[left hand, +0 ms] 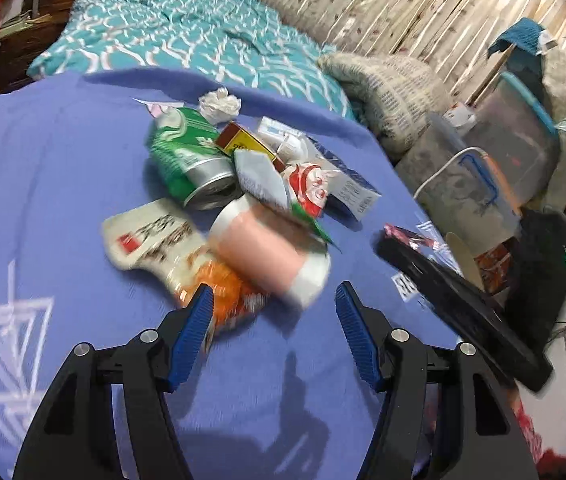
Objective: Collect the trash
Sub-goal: 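Grasp the pink paper cup with the left tool while the right grasps a red wrapper, then carry cup and wrapper over the beige bin and open both tools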
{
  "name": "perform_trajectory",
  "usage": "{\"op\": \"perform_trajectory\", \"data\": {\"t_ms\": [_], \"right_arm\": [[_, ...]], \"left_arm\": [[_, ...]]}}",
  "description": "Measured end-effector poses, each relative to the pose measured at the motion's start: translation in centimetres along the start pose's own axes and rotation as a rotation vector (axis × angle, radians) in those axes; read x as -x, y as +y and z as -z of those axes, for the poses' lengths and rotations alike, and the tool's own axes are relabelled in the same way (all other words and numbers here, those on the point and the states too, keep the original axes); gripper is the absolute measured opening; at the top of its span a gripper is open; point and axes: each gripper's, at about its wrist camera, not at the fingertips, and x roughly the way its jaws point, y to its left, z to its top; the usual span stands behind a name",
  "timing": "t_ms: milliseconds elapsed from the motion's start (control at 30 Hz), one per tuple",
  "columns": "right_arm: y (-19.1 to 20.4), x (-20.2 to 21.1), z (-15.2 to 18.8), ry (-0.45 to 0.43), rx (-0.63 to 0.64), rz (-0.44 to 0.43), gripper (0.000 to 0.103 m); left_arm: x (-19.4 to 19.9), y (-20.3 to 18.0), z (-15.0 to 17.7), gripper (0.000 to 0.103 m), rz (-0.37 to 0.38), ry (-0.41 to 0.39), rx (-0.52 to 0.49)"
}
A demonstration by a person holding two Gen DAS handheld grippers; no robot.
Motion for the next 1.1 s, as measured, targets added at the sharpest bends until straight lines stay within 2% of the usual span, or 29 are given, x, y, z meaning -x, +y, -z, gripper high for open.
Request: {"op": "perform_trajectory", "data": {"t_ms": [67,233,300,433,533,667,700,733,767,800,833,900,967,1000,1100], "right_arm": [[-1.1,1.7,0.6,-0.027,-0.033,-0.006,0.006],[-1.8,3.8,1.4,-0.064,-0.040,-0.025,0.009],[-2.4,3.6,1.5,-0.067,-0.065,-0.028,0.009],[-4.2,2.1,2.2,-0.036,-0.144,-0.023,0.009],[-6.8,3.1,3.3,-0.070,-0.218,0.006,0.009],[-11.1,5.1,4.7,-0.111,-0.335,0.049,0.012],[-11.9,5.5,4.8,-0.115,-0.348,0.065,0.020],[-12.8,5.8,4.8,-0.118,-0.362,0.085,0.048],[-13.6,6.2,4.6,-0.124,-0.376,0.106,0.070],[-14.2,6.6,4.5,-0.147,-0.390,0.114,0.089],[-14.7,7.1,4.3,-0.181,-0.399,0.117,0.089],[-14.9,7.2,3.4,-0.177,-0.373,0.123,0.088],[-15.0,6.3,2.2,-0.144,-0.328,0.153,0.080],[-15.1,5.8,1.8,-0.128,-0.315,0.154,0.073],[-16.5,2.9,1.1,-0.041,-0.354,0.116,0.058]], "left_arm": [[-1.6,0.1,-1.3,0.060,-0.042,0.022,0.012],[-4.2,0.6,-3.0,0.059,-0.043,0.070,0.052],[-5.1,-0.3,-2.6,0.054,-0.032,0.096,0.047],[-5.8,-2.5,-1.4,0.036,-0.032,0.095,0.003],[-5.6,-4.1,-0.6,0.028,-0.012,0.083,-0.031],[-4.4,-6.4,0.7,0.024,0.028,0.073,-0.082],[-4.0,-7.0,1.3,0.023,0.050,0.080,-0.094],[-3.7,-7.4,1.8,0.023,0.064,0.085,-0.102],[-3.3,-7.7,2.5,0.023,0.076,0.091,-0.110],[-3.1,-7.9,3.0,0.023,0.083,0.100,-0.112],[-2.9,-8.0,3.7,0.023,0.095,0.113,-0.112],[-2.4,-8.2,4.7,0.023,0.107,0.120,-0.124],[-2.0,-8.4,5.1,0.023,0.109,0.124,-0.136],[-1.9,-8.6,5.2,0.023,0.109,0.127,-0.140],[-2.0,-8.9,5.4,0.023,0.099,0.122,-0.150]]}}
